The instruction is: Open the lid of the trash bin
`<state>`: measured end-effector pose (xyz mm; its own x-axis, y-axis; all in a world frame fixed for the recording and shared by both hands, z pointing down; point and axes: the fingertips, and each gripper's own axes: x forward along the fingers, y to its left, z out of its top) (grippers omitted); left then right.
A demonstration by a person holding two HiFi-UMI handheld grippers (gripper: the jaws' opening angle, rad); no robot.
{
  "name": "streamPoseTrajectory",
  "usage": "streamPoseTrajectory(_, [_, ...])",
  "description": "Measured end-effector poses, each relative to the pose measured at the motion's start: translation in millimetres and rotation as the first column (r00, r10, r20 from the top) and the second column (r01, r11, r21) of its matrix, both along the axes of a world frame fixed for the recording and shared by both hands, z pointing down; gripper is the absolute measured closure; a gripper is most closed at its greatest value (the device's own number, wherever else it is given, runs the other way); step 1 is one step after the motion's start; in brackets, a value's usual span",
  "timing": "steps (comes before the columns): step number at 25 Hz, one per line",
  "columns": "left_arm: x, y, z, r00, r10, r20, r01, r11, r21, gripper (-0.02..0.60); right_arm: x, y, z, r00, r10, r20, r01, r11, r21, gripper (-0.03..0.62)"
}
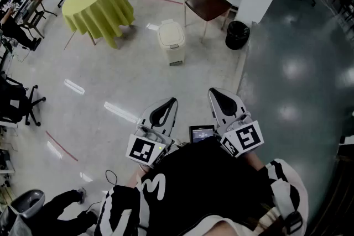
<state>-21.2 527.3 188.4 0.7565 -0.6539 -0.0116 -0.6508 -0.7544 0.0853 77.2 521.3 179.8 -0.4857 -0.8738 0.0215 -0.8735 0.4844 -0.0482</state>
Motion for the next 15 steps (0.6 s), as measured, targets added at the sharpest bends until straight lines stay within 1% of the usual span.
streamPoseTrajectory(12, [-5.2, 11.3, 3.3, 0.999, 0.019, 0.026, -0.019, 1.0, -0.01, 0.574, -12.9, 10.9, 2.3, 1.0, -0.009, 0.001, 0.009, 1.0, -0.011, 0.591])
streamPoseTrajectory(15, [-9.5, 12.5, 5.7, 1.0, 0.017, 0.022, -0.016, 1.0, -0.017, 0.574, -18.0, 11.1, 5.6, 1.0, -0.016, -0.002, 0.016, 1.0, -0.02, 0.591])
